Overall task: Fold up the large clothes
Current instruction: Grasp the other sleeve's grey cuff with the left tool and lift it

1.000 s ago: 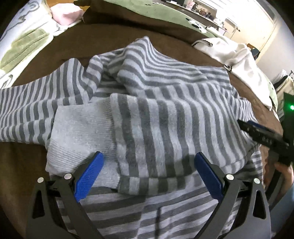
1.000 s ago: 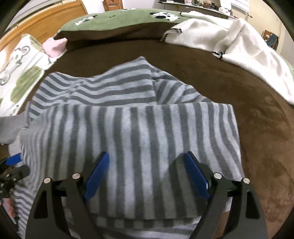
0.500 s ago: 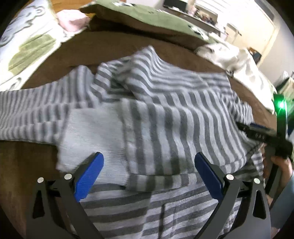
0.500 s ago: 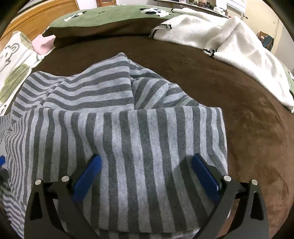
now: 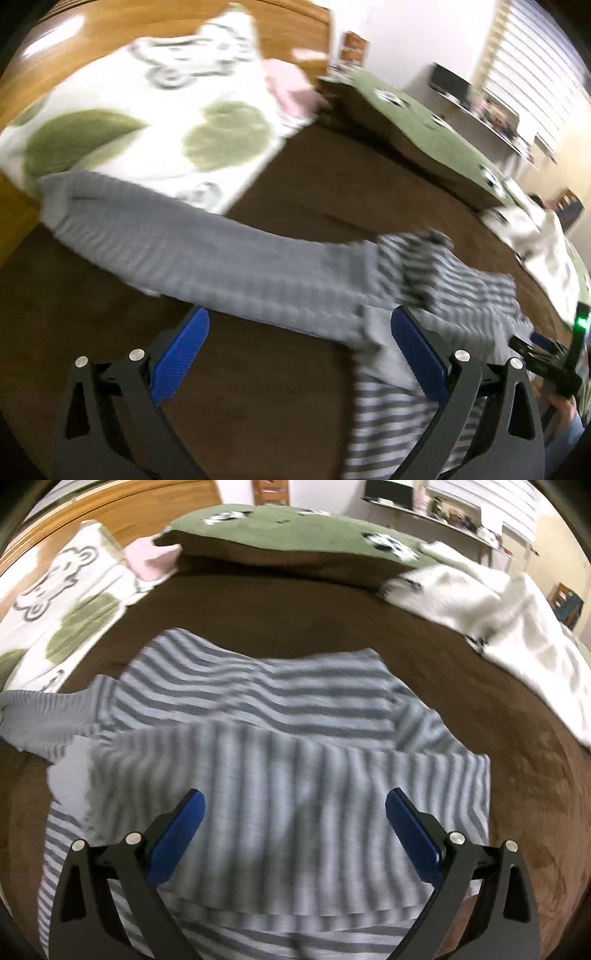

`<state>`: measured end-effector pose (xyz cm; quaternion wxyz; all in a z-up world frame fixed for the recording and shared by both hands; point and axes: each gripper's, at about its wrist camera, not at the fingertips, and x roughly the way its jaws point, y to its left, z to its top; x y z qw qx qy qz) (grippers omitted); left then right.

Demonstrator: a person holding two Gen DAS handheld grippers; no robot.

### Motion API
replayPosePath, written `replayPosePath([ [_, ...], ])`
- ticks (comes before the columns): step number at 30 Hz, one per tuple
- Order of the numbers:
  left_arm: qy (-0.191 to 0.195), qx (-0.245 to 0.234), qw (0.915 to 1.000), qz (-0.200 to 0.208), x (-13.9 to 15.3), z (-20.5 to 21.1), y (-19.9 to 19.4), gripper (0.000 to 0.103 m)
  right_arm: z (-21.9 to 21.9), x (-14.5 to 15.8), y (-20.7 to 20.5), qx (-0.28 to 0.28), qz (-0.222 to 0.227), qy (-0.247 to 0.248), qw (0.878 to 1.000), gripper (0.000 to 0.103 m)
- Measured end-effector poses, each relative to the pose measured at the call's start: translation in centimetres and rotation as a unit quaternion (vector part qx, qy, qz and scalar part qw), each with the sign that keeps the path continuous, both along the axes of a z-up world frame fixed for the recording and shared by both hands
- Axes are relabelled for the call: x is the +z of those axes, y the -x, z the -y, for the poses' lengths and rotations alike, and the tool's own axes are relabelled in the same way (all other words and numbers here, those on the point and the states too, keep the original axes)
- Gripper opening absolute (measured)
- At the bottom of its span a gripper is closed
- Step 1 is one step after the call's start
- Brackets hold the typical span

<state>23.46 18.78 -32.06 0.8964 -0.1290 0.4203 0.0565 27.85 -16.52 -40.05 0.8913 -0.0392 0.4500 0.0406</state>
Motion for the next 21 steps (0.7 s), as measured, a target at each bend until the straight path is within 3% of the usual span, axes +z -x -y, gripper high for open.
replayPosePath([
  [6, 0.007, 0.097, 0.9952, 0.005, -1.7, -10.9, 0.5, 0.096, -6.2, 1.7, -0.6, 0.014, 0.020, -0.004, 1.000, 0.097],
  [9, 0.027, 0.149, 0.9884, 0.013, -3.6, -16.4, 0.9, 0.096, -9.2, 1.6, -1.1, 0.011, 0.023, -0.014, 1.000, 0.097],
  [11, 0.017, 0.181, 0.9831, 0.021, -4.6, -19.2, 1.0, 0.096, -10.9, 1.3, -1.5, 0.013, 0.020, -0.018, 1.000, 0.097],
  [19, 0.038, 0.228, 0.9730, 0.009, -8.3, -27.1, -0.8, 0.096, -17.1, -0.4, -2.2, 0.045, 0.007, 0.008, 0.999, 0.097],
  [21, 0.050, 0.234, 0.9709, 0.010, -8.6, -28.4, -1.3, 0.091, -17.8, -0.7, -2.4, 0.047, 0.005, 0.008, 0.999, 0.097],
])
